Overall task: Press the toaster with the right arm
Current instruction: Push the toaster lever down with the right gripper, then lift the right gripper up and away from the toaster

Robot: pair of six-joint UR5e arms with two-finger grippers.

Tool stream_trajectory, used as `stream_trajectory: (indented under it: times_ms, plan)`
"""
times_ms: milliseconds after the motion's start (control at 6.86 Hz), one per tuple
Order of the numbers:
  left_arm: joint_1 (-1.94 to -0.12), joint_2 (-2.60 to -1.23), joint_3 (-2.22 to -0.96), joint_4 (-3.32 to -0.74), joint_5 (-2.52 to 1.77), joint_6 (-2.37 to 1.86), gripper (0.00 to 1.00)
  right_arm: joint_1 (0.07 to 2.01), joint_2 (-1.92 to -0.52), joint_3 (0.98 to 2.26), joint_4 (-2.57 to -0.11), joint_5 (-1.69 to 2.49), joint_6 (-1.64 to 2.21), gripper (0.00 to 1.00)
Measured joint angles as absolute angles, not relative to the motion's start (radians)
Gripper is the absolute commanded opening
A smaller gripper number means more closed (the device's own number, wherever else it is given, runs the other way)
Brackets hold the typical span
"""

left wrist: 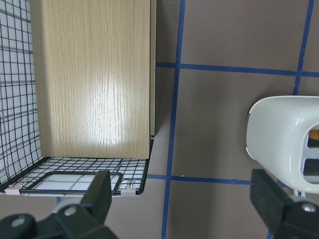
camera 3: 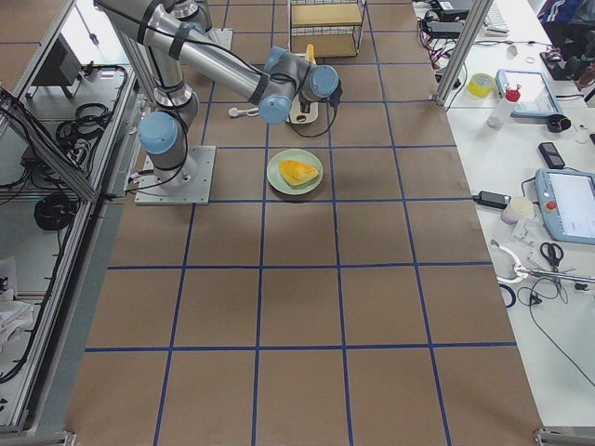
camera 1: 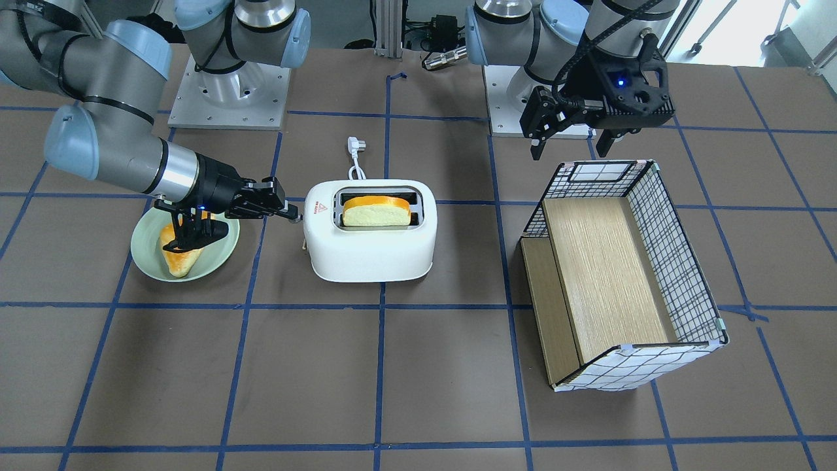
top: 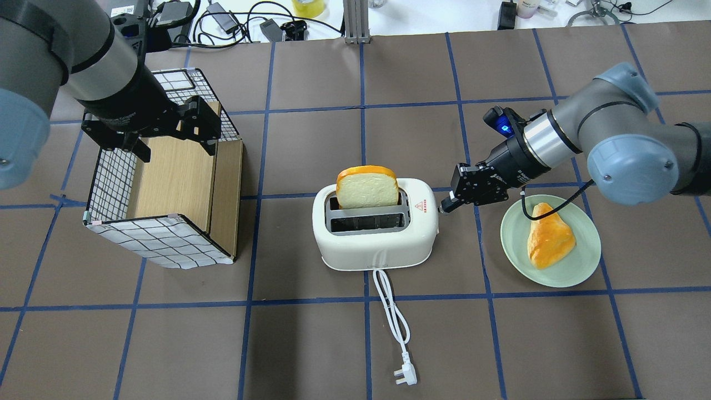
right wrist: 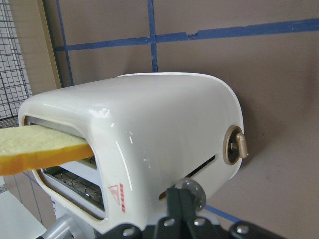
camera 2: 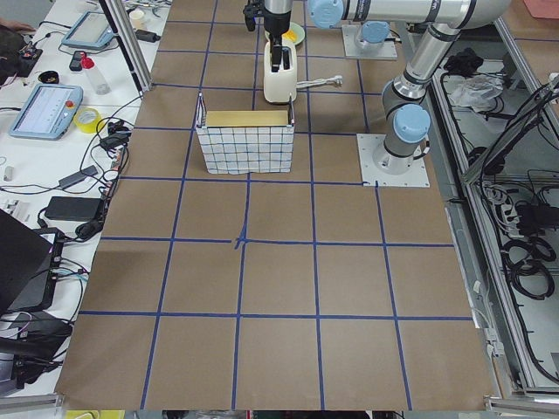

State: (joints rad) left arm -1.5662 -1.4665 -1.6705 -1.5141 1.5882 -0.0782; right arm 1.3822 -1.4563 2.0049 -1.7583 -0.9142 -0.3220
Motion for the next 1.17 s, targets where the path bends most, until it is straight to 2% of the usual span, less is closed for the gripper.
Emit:
stream_trajectory:
  times_ms: [583, 1167]
  plan:
    - [-1.566, -1.466, -1.671, -1.514, 1.589, -0.078, 1.0, 1.382, -1.416, 2.073, -1.902, -0.915, -0.323, 0.0]
    - [-1.566, -1.466, -1.67, -1.514, 1.589, -0.078, 1.0, 1.384, -1.44, 2.041, -1.901, -0.948, -0.261, 0.0]
